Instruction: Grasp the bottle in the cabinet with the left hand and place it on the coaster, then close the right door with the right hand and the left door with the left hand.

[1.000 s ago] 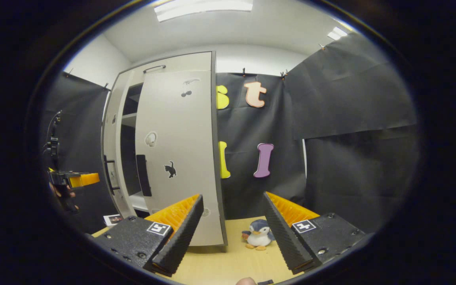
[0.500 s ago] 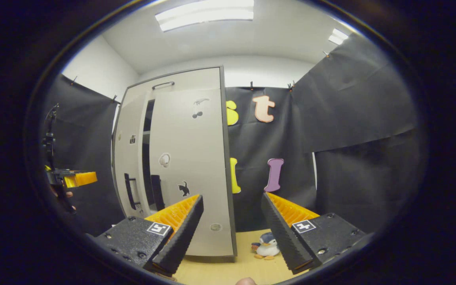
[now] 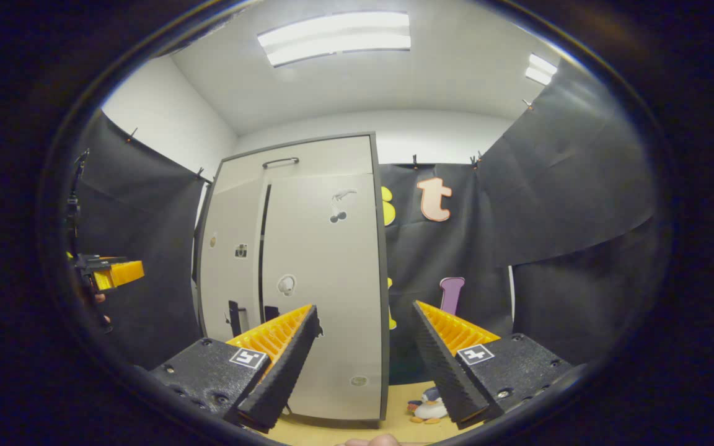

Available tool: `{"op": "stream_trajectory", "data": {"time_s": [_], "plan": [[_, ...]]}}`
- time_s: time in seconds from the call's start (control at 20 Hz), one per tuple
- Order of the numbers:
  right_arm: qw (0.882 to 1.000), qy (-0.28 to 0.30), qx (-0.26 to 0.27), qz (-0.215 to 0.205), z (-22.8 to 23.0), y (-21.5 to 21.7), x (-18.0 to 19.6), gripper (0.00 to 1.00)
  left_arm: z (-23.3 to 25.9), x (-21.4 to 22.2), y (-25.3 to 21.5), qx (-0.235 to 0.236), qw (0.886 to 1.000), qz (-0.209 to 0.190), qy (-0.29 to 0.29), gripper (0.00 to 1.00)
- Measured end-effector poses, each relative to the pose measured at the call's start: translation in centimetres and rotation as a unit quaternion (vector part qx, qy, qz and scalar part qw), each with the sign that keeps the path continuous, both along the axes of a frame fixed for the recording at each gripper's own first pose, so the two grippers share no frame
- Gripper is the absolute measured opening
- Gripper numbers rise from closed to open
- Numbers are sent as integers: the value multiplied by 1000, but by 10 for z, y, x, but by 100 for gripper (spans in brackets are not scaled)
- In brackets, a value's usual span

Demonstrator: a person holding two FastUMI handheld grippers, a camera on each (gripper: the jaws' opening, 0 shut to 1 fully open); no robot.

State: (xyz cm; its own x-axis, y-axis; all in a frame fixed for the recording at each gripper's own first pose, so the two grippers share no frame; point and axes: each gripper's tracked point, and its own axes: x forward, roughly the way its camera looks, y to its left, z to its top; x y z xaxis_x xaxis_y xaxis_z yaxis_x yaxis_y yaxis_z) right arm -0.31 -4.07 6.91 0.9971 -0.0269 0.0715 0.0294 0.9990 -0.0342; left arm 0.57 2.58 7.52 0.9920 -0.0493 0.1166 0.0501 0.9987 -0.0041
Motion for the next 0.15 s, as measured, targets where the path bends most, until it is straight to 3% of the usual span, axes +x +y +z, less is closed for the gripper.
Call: {"op": "stream_trajectory", "data": {"time_s": [0.15], "plan": [[1000, -7, 1, 5, 4, 7, 3, 97, 3, -4, 6, -21, 1000, 8, -4, 100]]}}
